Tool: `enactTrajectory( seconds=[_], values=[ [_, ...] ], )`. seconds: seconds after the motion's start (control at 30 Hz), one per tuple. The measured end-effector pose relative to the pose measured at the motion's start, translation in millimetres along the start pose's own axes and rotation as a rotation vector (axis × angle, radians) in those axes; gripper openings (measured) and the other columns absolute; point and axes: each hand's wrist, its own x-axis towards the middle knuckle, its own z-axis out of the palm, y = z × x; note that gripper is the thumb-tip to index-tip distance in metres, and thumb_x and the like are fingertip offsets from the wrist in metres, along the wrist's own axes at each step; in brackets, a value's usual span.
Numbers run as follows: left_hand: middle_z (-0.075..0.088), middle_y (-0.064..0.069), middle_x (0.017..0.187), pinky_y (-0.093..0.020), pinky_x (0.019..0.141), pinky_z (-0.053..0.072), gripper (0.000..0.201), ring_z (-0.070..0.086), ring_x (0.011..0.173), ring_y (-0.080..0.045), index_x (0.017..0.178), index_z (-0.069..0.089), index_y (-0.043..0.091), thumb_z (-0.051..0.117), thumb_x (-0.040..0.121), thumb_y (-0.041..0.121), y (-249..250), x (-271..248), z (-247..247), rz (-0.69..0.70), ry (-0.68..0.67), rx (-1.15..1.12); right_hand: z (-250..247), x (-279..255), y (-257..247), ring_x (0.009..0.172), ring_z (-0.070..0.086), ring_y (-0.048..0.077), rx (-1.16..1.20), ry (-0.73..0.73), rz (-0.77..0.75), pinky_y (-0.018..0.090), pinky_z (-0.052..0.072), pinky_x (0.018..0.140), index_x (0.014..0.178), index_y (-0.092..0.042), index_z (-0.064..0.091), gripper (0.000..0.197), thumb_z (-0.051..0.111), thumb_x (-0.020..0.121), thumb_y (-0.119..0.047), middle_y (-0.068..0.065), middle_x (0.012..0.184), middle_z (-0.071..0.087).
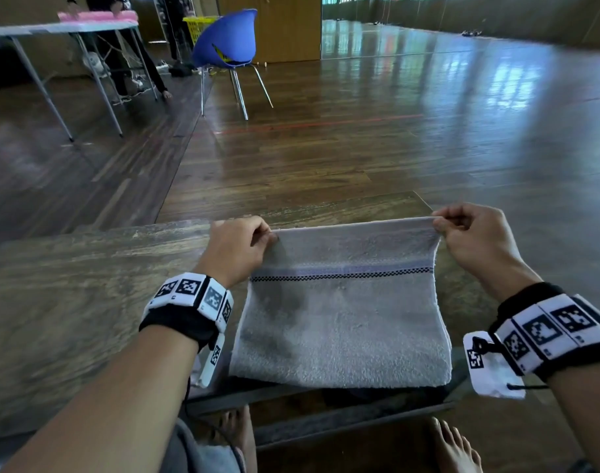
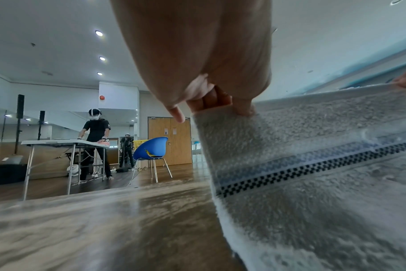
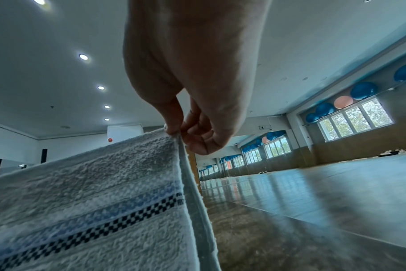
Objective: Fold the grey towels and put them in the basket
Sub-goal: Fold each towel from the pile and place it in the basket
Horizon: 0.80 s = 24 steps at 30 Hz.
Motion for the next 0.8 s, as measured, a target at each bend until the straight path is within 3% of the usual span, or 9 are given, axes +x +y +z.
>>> enactTrajectory(
  seconds=[0.13, 0.23, 0.3, 0.4, 0.5, 0.67, 0.8],
  values=[
    [0.07, 0.001, 0.083, -0.038, 0.081, 0.051, 0.008, 0.064, 0.082, -0.02, 0.09, 0.071, 0.012, 0.063, 0.094, 0.011, -5, -5, -4, 0.053, 0.006, -0.072, 0, 3, 9, 0.062, 0.059, 0.01, 0.024, -0.011, 0.035, 0.029, 0.049, 0.064, 0.076, -0.026, 0.071, 0.02, 0.073, 0.089, -0.011, -0.002, 0.073, 0.069],
    [0.072, 0.001, 0.089, -0.008, 0.074, 0.045, 0.011, 0.063, 0.084, -0.012, 0.093, 0.074, 0.01, 0.068, 0.088, 0.002, -7, -8, -8, 0.081, 0.004, -0.107, 0, 4, 12, 0.066, 0.063, 0.017, 0.031, -0.01, 0.049, 0.04, 0.057, 0.07, 0.078, -0.025, 0.072, 0.015, 0.073, 0.088, -0.013, 0.001, 0.075, 0.069],
    [0.072, 0.003, 0.089, -0.002, 0.072, 0.04, 0.013, 0.063, 0.083, -0.009, 0.093, 0.076, 0.011, 0.072, 0.085, 0.002, -9, -9, -10, 0.088, 0.017, -0.112, 0, 5, 14, 0.062, 0.065, 0.014, 0.042, -0.01, 0.058, 0.038, 0.059, 0.068, 0.079, -0.024, 0.071, 0.016, 0.073, 0.089, -0.011, 0.003, 0.077, 0.07],
    [0.072, 0.004, 0.083, -0.006, 0.07, 0.043, 0.012, 0.064, 0.078, -0.008, 0.089, 0.076, 0.015, 0.079, 0.08, 0.007, -10, -10, -15, 0.079, 0.075, -0.133, 0, 6, 14, 0.052, 0.064, 0.005, 0.078, -0.002, 0.067, 0.024, 0.057, 0.057, 0.079, -0.022, 0.071, 0.019, 0.071, 0.091, -0.007, 0.008, 0.079, 0.071],
    [0.069, 0.0, 0.081, -0.013, 0.068, 0.046, 0.022, 0.063, 0.075, -0.013, 0.094, 0.076, 0.013, 0.085, 0.074, 0.012, -9, -12, -20, 0.034, 0.133, -0.158, -2, 5, 9, 0.054, 0.066, 0.003, 0.101, -0.019, 0.053, 0.016, 0.056, 0.057, 0.08, -0.023, 0.071, 0.022, 0.07, 0.092, -0.005, 0.005, 0.077, 0.071],
    [0.074, -0.002, 0.076, -0.02, 0.064, 0.048, 0.012, 0.064, 0.068, -0.012, 0.083, 0.08, 0.011, 0.086, 0.074, 0.017, 9, 3, -51, 0.051, 0.12, -0.067, -16, 10, -15, 0.058, 0.068, 0.005, 0.024, -0.143, 0.063, 0.024, 0.059, 0.063, 0.085, -0.019, 0.075, 0.019, 0.068, 0.094, -0.003, 0.006, 0.079, 0.073],
    [0.076, -0.006, 0.085, -0.017, 0.067, 0.048, 0.009, 0.066, 0.074, -0.015, 0.092, 0.08, 0.009, 0.076, 0.083, 0.008, 39, 37, -103, 0.109, 0.216, 0.014, -35, 42, -73, 0.067, 0.07, 0.016, 0.098, -0.038, -0.002, 0.027, 0.061, 0.063, 0.079, -0.021, 0.07, 0.024, 0.067, 0.094, -0.003, 0.004, 0.08, 0.07]
  ],
)
